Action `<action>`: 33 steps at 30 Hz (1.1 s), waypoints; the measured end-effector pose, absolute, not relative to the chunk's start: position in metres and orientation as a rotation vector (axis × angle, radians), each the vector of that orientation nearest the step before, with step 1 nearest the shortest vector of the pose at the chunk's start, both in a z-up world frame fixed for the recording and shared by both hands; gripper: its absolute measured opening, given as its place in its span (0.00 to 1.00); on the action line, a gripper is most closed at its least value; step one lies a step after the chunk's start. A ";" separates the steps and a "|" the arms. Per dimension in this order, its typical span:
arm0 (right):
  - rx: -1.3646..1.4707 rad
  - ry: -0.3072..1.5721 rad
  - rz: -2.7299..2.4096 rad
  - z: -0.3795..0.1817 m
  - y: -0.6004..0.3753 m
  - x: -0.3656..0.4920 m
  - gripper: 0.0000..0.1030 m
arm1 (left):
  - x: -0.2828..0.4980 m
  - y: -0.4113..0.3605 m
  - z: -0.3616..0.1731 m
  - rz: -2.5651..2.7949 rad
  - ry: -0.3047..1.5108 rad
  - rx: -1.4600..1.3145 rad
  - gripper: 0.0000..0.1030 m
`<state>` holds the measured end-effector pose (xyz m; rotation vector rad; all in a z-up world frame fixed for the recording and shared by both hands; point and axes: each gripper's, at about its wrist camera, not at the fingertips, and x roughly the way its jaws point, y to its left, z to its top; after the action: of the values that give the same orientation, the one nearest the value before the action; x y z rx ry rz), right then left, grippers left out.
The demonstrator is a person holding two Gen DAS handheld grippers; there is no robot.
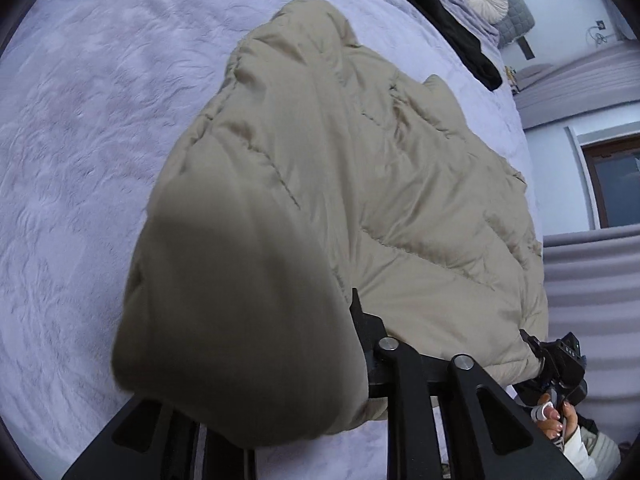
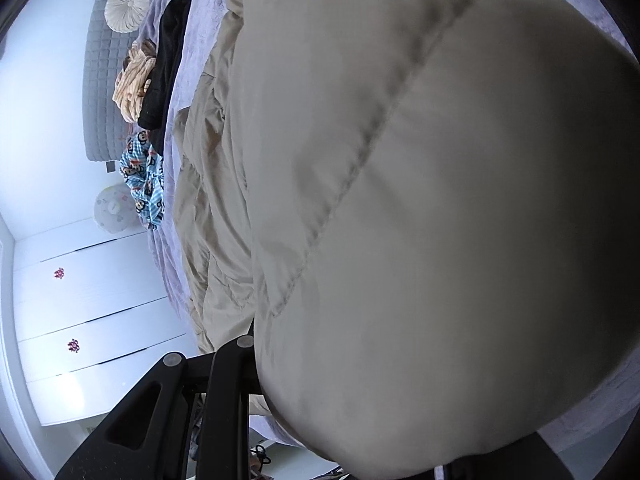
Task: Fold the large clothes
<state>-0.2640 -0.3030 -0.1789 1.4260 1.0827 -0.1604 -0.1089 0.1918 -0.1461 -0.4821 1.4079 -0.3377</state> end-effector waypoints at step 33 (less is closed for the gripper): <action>0.907 1.252 -0.327 -0.109 -0.289 -0.271 0.25 | -0.137 0.213 -0.094 -0.045 1.384 -0.111 0.29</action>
<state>-0.2709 -0.2890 -0.1089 0.9069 1.2524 -0.3271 -0.1368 0.2126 -0.0944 -0.1107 1.3840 -0.0452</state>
